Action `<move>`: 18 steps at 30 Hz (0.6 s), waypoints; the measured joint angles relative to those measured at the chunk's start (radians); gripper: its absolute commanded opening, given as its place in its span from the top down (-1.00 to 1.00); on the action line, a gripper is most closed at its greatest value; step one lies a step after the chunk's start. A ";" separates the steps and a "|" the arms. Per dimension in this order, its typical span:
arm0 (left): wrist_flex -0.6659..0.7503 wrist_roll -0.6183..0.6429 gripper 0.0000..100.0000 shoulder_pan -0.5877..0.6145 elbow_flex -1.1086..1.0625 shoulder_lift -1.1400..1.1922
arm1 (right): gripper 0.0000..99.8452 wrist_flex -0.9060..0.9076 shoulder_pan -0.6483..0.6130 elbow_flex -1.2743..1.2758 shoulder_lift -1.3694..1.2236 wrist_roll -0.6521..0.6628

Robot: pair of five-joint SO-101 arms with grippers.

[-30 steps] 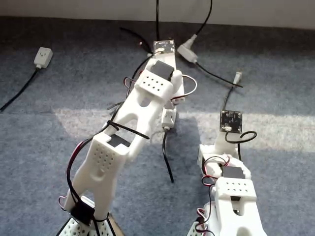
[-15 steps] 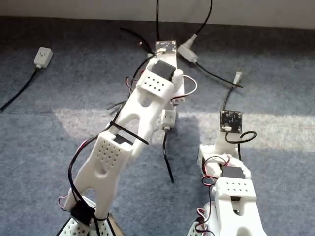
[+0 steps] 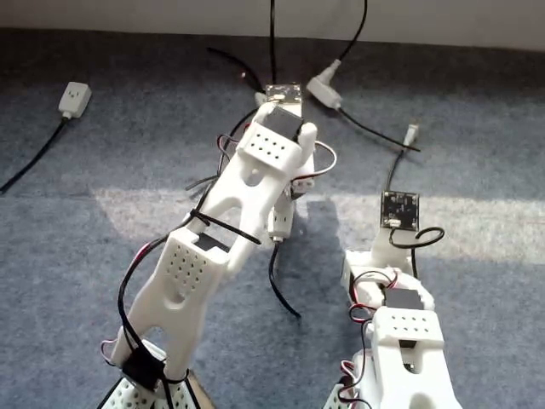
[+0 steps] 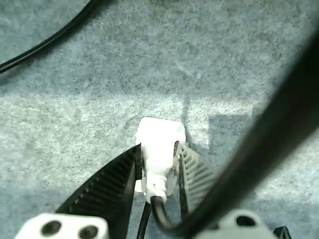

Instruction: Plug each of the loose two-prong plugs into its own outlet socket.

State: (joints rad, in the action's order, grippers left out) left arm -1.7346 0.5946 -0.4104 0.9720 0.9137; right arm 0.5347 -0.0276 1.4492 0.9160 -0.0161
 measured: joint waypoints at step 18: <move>-0.012 0.000 0.99 -0.009 -0.035 0.092 | 0.47 0.000 0.000 0.000 0.000 0.000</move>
State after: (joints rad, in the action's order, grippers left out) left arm -1.7469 0.5946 -0.4196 0.9367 1.0058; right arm 0.5347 -0.0276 1.4492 0.9160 -0.0161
